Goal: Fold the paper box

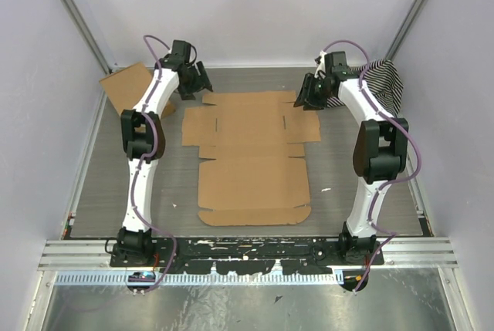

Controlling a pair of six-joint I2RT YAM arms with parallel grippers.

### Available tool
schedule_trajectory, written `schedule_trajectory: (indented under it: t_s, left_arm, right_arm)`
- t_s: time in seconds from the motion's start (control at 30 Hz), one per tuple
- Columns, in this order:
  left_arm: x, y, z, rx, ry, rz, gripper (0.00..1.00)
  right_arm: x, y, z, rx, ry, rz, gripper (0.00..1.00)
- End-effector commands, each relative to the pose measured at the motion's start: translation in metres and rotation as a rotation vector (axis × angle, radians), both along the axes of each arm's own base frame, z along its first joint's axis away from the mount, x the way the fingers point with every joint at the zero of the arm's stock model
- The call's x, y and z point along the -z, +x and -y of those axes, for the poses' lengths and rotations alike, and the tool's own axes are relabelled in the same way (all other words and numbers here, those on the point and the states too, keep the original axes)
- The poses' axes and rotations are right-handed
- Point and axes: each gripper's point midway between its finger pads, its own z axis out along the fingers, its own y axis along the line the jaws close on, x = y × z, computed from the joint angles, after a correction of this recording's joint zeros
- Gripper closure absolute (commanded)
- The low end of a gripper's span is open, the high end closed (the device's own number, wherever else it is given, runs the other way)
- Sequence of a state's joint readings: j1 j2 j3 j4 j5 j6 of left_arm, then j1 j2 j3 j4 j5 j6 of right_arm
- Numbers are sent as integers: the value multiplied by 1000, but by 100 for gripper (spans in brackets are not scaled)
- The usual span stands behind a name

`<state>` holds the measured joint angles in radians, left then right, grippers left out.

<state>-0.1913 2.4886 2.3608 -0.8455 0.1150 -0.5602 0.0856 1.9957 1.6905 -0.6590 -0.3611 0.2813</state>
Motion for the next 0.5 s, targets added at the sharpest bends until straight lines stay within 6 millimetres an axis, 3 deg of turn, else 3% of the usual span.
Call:
schedule_trajectory:
  t_s: [0.0,0.2,0.47]
  left_arm:
    - [3,24,-3,-33,3,73,22]
    - [17,34,1,-45,-20,95,26]
    - [36,32,15,-30,-73,62,36]
  right_arm:
    - [-38,-9,-8,-36,27,89,55]
    - [-40,-15,-10,-46,39,84,56]
    - [-42,-16,-13,-44,60,76,57]
